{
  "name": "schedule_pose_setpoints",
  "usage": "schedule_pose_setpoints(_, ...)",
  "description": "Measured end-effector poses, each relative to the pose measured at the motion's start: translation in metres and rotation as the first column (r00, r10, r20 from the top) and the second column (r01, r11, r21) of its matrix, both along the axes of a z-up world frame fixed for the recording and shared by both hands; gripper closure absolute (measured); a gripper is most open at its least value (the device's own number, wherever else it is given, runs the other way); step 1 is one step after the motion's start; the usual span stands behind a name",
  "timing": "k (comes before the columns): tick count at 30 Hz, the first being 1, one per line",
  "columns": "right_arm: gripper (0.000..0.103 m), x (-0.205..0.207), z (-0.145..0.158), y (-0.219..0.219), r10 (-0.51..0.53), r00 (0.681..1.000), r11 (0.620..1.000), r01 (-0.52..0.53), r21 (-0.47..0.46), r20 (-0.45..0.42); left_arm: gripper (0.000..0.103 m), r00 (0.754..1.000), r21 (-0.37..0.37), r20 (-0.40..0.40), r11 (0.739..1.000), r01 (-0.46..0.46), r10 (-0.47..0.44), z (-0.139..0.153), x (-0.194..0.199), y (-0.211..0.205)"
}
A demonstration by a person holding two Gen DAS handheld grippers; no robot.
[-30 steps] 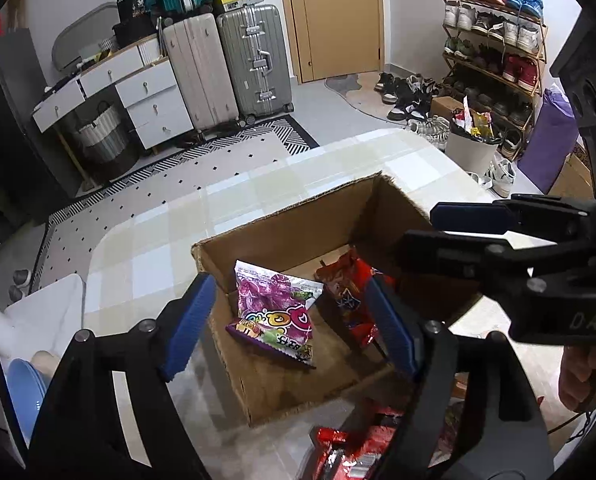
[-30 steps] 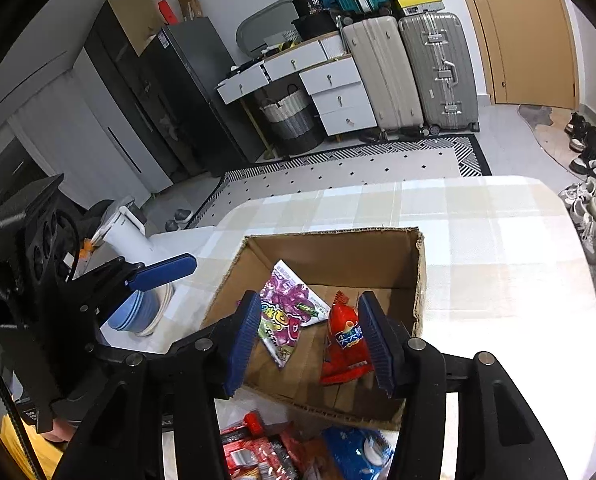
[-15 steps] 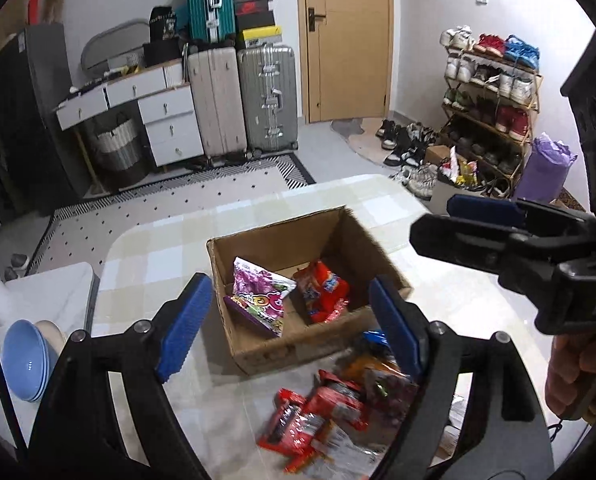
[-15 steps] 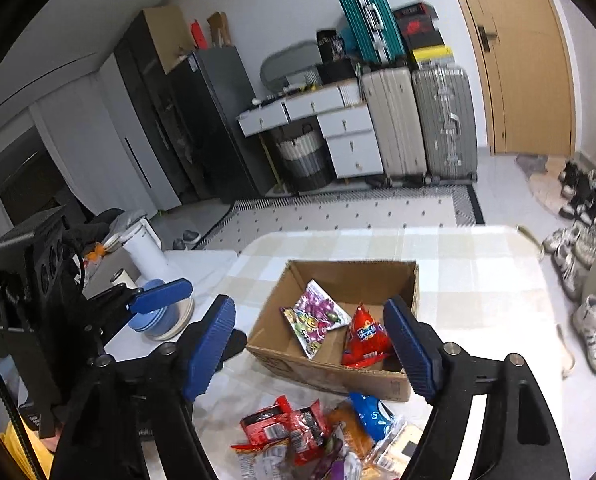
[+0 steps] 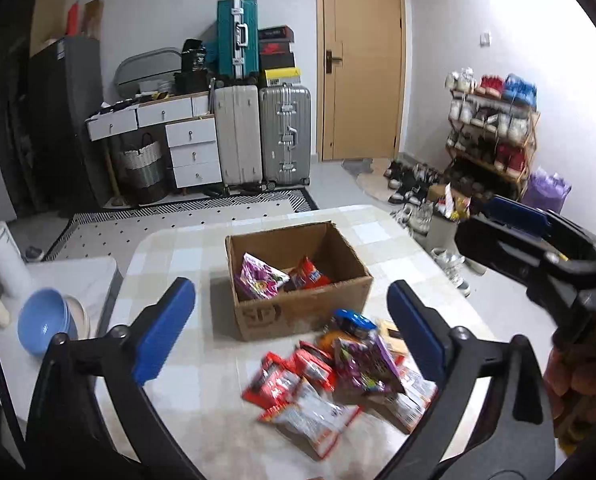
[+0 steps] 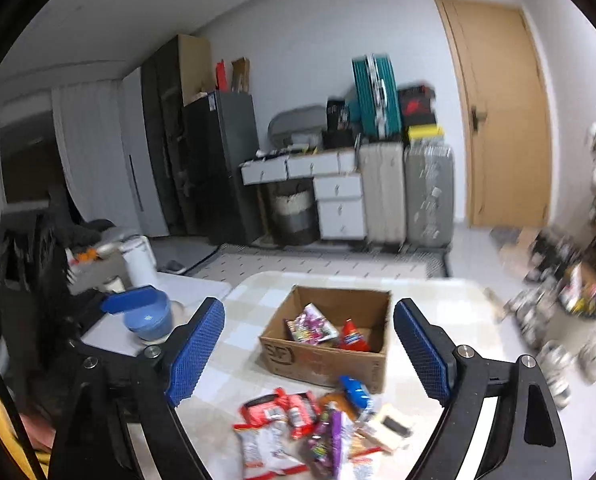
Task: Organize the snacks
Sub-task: 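Withdraw both grippers from the box back toward the snack pile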
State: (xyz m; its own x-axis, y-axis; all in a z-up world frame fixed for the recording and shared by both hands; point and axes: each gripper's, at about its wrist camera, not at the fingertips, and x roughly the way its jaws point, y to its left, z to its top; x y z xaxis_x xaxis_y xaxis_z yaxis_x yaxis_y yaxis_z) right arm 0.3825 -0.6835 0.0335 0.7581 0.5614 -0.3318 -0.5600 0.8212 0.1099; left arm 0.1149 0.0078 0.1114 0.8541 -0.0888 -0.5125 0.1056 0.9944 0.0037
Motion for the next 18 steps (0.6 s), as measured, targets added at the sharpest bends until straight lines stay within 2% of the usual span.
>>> schedule_pose_setpoints(4,0.003,-0.062,-0.01,-0.01,0.018,0.99,0.999,-0.024,0.043,0.137,0.001,0.996,-0.016,0.087,0.999,-0.029,0.031,-0.006,-0.048,0.008)
schedule_pose_setpoints(7,0.001,-0.101,-0.021,-0.018,0.006,0.978,0.997,-0.022,0.075,0.206,0.001,0.993,-0.013,0.099,0.998,-0.055,0.056,-0.019,-0.065,0.016)
schedule_pose_setpoints(10,0.001,-0.11,-0.034,-0.017,0.015,0.984,0.998,-0.027,0.061,0.177,0.001,0.994,-0.023,0.092,0.998,-0.053,0.055,-0.037,-0.079,0.019)
schedule_pose_setpoints(13,0.001,-0.103,-0.052,-0.02,-0.008,0.995,0.999,0.003,0.054,0.1,0.001,0.996,0.002,0.061,0.998,-0.062,0.061,-0.061,-0.073,0.018)
schedule_pose_setpoints(18,0.001,-0.091,-0.091,-0.026,-0.045,0.999,0.999,0.045,0.012,-0.003,0.001,0.997,-0.011,-0.048,0.998,-0.058,0.058,-0.113,-0.062,0.018)
